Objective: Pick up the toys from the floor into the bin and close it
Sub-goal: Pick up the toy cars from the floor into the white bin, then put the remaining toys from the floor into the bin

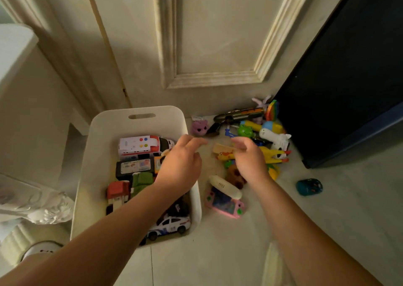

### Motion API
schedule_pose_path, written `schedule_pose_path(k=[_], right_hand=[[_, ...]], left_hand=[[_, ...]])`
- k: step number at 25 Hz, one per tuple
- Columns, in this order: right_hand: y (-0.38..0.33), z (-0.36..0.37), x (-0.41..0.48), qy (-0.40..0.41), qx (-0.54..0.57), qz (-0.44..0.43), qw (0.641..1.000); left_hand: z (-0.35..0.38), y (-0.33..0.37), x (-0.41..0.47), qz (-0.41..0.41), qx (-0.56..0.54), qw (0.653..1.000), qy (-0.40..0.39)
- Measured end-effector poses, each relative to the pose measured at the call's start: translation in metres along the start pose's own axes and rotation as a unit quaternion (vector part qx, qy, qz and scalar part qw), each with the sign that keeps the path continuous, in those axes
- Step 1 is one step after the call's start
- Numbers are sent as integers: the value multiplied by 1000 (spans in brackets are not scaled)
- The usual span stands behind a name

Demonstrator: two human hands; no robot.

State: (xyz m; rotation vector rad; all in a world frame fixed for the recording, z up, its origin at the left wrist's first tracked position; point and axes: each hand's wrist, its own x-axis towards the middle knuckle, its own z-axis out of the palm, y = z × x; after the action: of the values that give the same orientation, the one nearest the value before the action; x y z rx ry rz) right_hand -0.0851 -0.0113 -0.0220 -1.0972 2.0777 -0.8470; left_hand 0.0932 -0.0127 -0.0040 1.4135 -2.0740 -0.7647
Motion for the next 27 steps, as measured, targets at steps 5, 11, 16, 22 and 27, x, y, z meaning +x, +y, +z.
schedule_pose_path(k=[5,11,16,22,27], right_hand=[[98,17,8,-233,-95,47,967],[136,53,0,-121,-244,-97,957],[111,8,17,-69,235,126,961],[68,-20,20,-176,490,147,841],[98,6,38,-112,258,151,948]], left_hand=[[42,15,8,7,-21,994,-107],[71,16,28,-69,16,974,-216],[76,14,43,-128,5,962,-243],[60,7,64,-271,-267,897,-226],[44,2,63,-271,-391,859,-187]])
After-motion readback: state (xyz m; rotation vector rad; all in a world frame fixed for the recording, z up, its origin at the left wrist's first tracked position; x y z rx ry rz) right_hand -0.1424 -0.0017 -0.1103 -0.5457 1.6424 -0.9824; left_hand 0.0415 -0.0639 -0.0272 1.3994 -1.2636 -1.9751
